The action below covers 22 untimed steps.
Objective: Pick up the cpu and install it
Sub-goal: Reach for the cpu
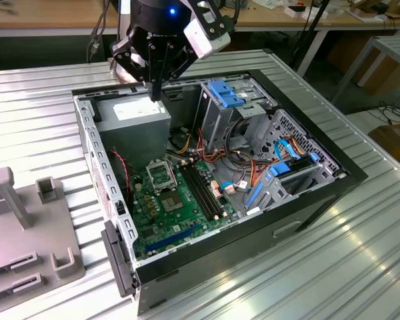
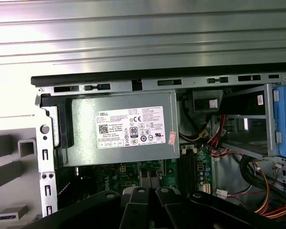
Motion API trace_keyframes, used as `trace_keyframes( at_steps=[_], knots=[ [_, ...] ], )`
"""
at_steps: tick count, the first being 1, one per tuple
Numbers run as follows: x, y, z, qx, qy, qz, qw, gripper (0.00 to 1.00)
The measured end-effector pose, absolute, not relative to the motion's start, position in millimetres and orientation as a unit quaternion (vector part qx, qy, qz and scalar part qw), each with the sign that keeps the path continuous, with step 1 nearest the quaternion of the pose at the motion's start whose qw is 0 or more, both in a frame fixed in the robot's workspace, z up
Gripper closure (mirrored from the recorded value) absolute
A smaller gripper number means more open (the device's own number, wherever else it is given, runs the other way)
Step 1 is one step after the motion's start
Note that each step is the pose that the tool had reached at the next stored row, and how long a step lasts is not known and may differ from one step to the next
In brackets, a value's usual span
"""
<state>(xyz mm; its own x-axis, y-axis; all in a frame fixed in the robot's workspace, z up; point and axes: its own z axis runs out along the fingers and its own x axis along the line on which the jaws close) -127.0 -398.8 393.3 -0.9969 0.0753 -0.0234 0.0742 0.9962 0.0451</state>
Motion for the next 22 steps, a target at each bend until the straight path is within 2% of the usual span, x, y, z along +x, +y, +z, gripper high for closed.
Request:
trace_keyframes(
  at_steps=[22],
  knots=[
    [-132.8,-398.8,393.3,0.037,0.999,0.022,0.013,0.89]
  ],
)
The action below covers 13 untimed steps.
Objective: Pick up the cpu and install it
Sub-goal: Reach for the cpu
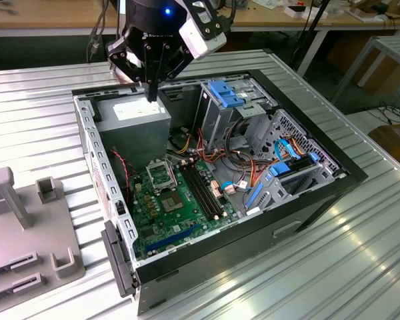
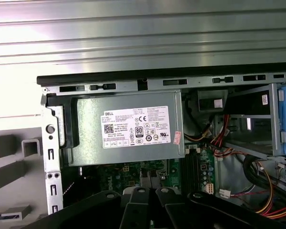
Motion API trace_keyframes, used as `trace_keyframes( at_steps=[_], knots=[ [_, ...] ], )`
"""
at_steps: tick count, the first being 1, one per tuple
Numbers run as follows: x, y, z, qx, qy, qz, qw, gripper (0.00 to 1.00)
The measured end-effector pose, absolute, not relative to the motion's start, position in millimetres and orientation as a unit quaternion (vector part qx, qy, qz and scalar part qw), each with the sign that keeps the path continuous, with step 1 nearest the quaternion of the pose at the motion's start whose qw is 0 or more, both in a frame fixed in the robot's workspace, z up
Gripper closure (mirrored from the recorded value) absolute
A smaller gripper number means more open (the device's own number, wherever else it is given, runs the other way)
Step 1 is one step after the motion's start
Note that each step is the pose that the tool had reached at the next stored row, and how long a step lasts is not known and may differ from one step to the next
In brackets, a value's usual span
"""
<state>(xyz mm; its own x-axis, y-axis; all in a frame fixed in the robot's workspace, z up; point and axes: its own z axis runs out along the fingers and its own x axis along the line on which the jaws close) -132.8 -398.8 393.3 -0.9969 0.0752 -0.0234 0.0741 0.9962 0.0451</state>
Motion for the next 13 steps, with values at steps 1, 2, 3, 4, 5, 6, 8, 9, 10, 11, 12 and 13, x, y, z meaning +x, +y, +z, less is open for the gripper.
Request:
trace_keyframes(
  at_steps=[1,2,3,4,5,6,8,9,10,11,12,13],
  knots=[
    [-133.0,-398.8,393.3,0.037,0.999,0.022,0.013,0.89],
    [-133.2,-398.8,393.3,0.037,0.999,0.022,0.013,0.89],
    [-133.5,-398.8,393.3,0.037,0.999,0.022,0.013,0.89],
    [-133.9,-398.9,393.3,0.037,0.999,0.022,0.013,0.89],
    [-134.1,-398.8,393.3,0.037,0.999,0.022,0.013,0.89],
    [-134.4,-398.8,393.3,0.037,0.999,0.022,0.013,0.89],
    [-134.9,-398.8,393.2,0.037,0.999,0.022,0.013,0.89],
    [-135.4,-398.9,393.2,0.037,0.999,0.022,0.013,0.89],
    [-135.6,-398.8,393.3,0.037,0.999,0.022,0.013,0.89],
    [-135.9,-398.8,393.2,0.037,0.999,0.022,0.013,0.89],
    [-136.1,-398.9,393.2,0.037,0.999,0.022,0.013,0.89],
    [-136.4,-398.8,393.2,0.037,0.999,0.022,0.013,0.89]
  ],
)
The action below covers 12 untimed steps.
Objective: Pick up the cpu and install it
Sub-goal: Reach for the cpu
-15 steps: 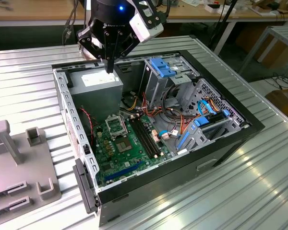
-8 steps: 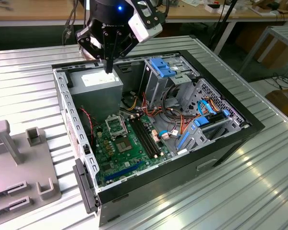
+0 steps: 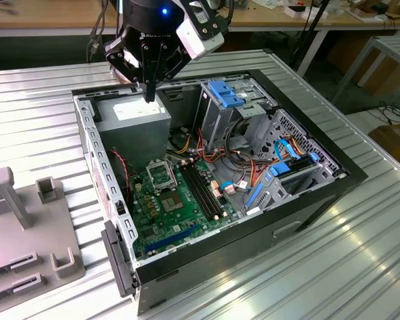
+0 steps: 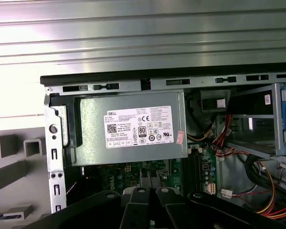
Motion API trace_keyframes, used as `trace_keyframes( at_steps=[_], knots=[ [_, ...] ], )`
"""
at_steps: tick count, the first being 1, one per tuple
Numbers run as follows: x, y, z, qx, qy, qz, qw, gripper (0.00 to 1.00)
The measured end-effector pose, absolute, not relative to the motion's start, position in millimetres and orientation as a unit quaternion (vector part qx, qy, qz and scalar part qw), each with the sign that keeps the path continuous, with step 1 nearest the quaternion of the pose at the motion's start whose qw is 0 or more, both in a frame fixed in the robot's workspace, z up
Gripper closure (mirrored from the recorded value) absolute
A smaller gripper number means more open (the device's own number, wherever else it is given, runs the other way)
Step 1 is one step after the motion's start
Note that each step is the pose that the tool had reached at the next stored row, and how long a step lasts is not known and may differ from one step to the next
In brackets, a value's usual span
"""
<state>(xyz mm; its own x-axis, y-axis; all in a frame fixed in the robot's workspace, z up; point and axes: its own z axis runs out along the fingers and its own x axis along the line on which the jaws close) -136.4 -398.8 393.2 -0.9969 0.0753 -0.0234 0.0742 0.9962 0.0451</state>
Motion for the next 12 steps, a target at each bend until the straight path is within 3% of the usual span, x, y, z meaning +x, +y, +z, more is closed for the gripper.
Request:
trace_keyframes(
  at_steps=[12],
  knots=[
    [-140.3,-398.9,393.2,0.037,0.999,0.022,0.013,0.89]
  ],
)
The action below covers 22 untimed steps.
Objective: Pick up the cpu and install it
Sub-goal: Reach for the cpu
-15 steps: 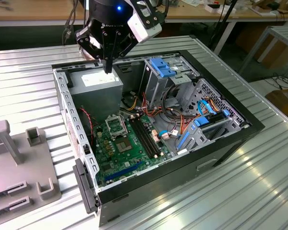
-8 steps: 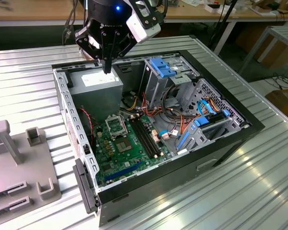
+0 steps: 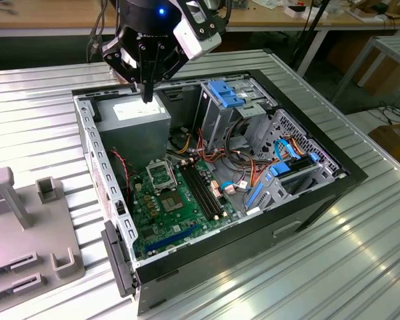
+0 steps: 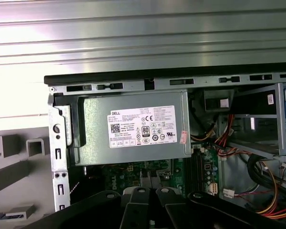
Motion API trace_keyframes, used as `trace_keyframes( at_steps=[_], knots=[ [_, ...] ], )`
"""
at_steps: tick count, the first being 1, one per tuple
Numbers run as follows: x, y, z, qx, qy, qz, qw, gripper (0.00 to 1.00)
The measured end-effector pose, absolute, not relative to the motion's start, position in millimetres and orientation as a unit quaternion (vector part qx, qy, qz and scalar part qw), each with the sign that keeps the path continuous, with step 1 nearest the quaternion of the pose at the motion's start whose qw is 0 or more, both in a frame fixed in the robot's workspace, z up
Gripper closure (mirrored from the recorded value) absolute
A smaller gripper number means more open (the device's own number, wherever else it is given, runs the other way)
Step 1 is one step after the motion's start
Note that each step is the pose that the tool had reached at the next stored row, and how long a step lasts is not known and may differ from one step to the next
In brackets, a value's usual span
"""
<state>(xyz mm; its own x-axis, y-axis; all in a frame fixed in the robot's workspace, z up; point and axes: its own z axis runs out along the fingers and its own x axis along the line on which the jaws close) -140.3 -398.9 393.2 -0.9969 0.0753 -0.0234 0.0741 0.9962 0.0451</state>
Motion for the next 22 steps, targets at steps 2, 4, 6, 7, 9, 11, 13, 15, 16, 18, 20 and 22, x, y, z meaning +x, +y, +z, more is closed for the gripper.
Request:
trace_keyframes(
  at_steps=[2,4,6,7,9,11,13,15,16,18,20,22],
  knots=[
    [-141.3,-398.8,393.2,0.037,0.999,0.022,0.013,0.89],
    [-142.0,-398.8,393.2,0.037,0.999,0.022,0.013,0.89],
    [-142.9,-398.9,393.2,0.037,0.999,0.022,0.013,0.89],
    [-143.6,-398.9,393.2,0.037,0.999,0.022,0.013,0.89],
    [-144.7,-398.8,393.2,0.037,0.999,0.022,0.013,0.89],
    [-145.7,-398.8,393.2,0.037,0.999,0.022,0.013,0.89],
    [-146.6,-398.8,393.2,0.037,0.999,0.022,0.013,0.89],
    [-147.4,-398.9,393.2,0.037,0.999,0.022,0.013,0.89],
    [-147.8,-398.8,393.2,0.037,0.999,0.022,0.013,0.89],
    [-149.1,-398.8,393.2,0.037,0.999,0.022,0.012,0.89],
    [-150.0,-398.9,393.2,0.037,0.999,0.022,0.013,0.89],
    [-151.3,-398.8,393.2,0.037,0.999,0.022,0.013,0.89]
  ],
)
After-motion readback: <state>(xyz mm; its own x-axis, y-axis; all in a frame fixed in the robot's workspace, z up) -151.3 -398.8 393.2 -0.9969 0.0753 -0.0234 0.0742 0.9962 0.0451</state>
